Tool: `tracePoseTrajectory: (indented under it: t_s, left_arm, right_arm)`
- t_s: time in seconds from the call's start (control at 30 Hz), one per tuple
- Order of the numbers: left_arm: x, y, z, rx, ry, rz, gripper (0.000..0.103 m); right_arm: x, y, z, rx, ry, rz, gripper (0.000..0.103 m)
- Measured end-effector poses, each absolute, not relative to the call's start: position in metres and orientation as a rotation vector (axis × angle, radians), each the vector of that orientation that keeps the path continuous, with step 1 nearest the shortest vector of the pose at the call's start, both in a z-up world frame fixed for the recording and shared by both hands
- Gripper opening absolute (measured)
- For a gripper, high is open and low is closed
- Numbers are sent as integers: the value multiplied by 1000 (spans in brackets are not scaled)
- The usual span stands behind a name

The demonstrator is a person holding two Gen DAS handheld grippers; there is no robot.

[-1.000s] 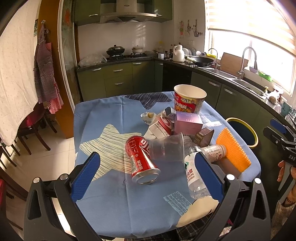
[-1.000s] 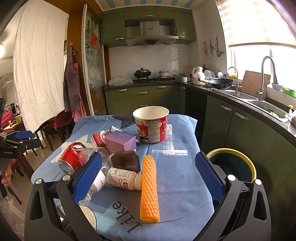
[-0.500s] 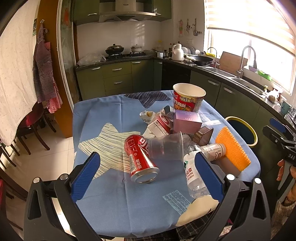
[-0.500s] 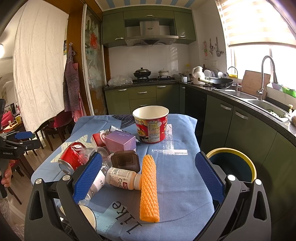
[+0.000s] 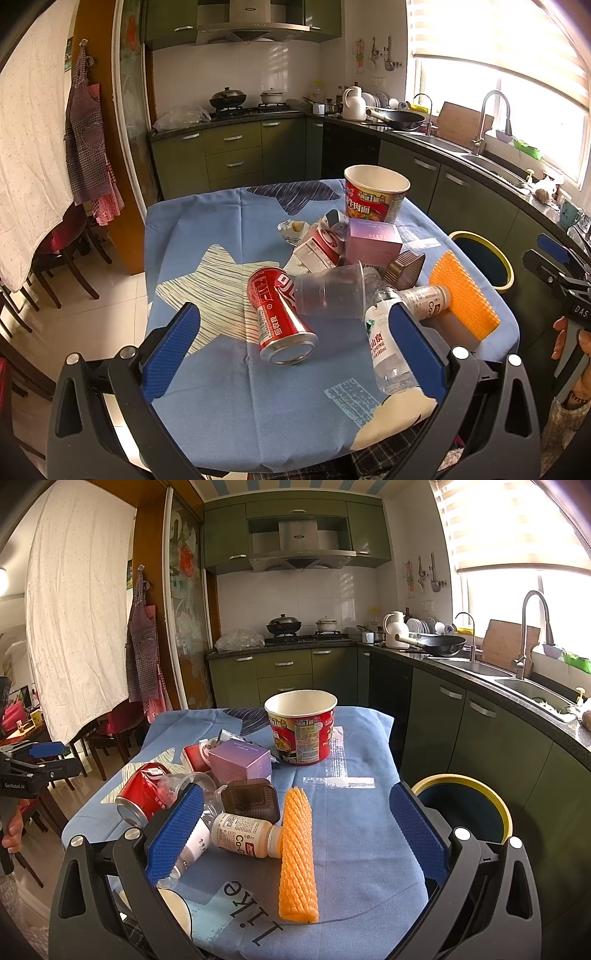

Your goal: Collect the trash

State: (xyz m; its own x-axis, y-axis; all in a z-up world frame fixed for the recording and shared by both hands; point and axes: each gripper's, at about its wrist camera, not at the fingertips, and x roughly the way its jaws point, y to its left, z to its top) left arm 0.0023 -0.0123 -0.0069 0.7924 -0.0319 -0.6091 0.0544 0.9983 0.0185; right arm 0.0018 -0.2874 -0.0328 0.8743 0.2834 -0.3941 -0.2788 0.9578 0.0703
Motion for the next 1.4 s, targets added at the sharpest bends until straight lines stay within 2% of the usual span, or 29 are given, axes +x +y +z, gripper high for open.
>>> tracePoseTrajectory:
  t_s: [1.1,1.4]
  left_arm:
    - [3,-14,-9,35,665,-51,97]
    - [46,-8,-7,67,689,-52,97]
  right_arm:
    - [7,-287,-34,15,418,294,99]
    - [29,-288,-36,-28,476,284,99]
